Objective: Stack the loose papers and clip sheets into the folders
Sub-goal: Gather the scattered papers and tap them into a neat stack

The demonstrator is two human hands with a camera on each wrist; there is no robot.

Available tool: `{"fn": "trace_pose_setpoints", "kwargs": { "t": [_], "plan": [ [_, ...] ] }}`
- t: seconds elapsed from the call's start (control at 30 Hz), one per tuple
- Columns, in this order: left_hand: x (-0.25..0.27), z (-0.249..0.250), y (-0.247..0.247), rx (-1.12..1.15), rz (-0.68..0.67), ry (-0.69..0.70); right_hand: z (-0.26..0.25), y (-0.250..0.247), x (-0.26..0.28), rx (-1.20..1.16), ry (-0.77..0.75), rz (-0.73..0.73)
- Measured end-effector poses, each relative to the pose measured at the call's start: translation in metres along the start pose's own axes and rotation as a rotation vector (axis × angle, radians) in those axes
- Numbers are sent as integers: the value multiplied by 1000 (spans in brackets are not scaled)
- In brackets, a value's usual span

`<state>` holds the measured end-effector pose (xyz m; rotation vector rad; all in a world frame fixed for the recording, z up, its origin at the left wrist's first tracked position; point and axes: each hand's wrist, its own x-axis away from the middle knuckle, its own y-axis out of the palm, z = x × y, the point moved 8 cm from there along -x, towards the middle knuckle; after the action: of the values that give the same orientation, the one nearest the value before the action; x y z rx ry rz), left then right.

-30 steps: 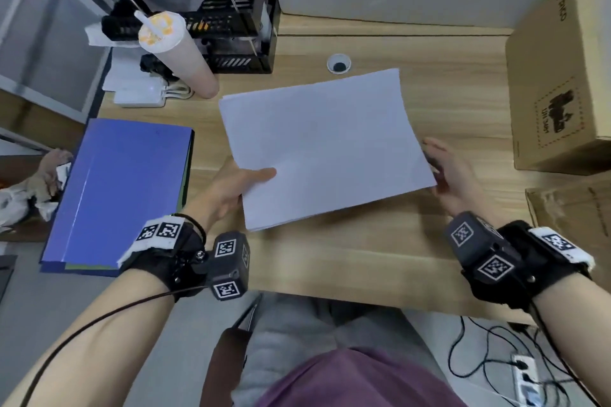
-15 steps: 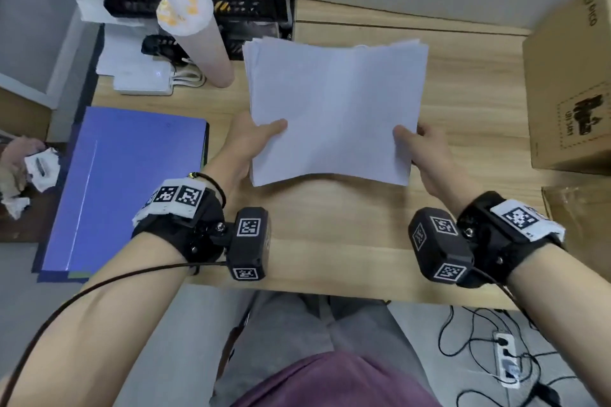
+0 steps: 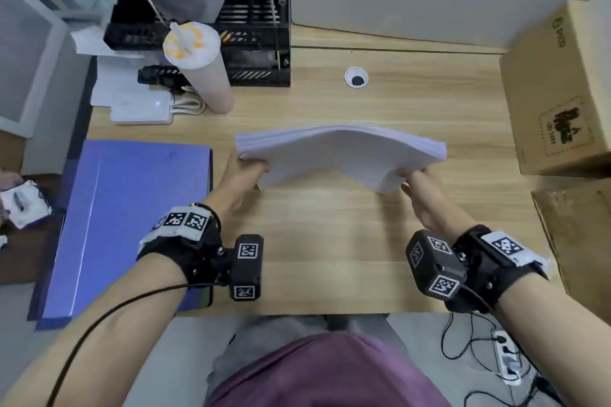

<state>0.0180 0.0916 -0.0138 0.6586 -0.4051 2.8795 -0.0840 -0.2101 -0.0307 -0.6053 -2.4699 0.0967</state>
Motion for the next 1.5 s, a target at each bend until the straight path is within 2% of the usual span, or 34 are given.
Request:
{"fn": "trace_pose_setpoints", "kwargs": {
  "t": [0.17,0.3,0.4,0.5,0.63,0.7,0.8,0.9,1.03,1.13,1.2,1.33,1.43,1.5],
  "plan": [
    [-10,6,-2,4,17,-27,-16,-2,-1,-27,-42,126],
    [-18,38,-12,110,47,45,-54,-14,1,-135,-79,295],
    [-26,52,-24,183,106,76,-81,-21,5,-213,-158,316],
    [-21,45,-23,155,81,88,-70,-18,4,-154,-184,250],
    [-7,-5,-13,12,-12,-16,1,7,3,-26,49,42],
    [-4,-24,-11,9,-9,-89,19,13,4,-27,111,37],
    [-3,-27,-8,35,4,-119,12,12,4,-8,91,97],
    [-6,-17,-5,36,-23,-155,-2,16,2,62,44,43],
    [-5,-5,-1,-51,-197,-248,-3,12,4,189,104,-50],
    [6,-13,0,-110,-360,-331,9,0,9,202,192,-74],
    [19,-19,5,-22,-440,-382,21,-9,17,161,266,-80],
    [35,-45,10,275,-453,-541,34,-18,27,132,301,-174],
    [44,-56,11,287,-491,-600,31,-22,33,39,298,-216],
    [43,-55,10,305,-455,-592,27,-25,32,-24,297,-202]
  ]
}}
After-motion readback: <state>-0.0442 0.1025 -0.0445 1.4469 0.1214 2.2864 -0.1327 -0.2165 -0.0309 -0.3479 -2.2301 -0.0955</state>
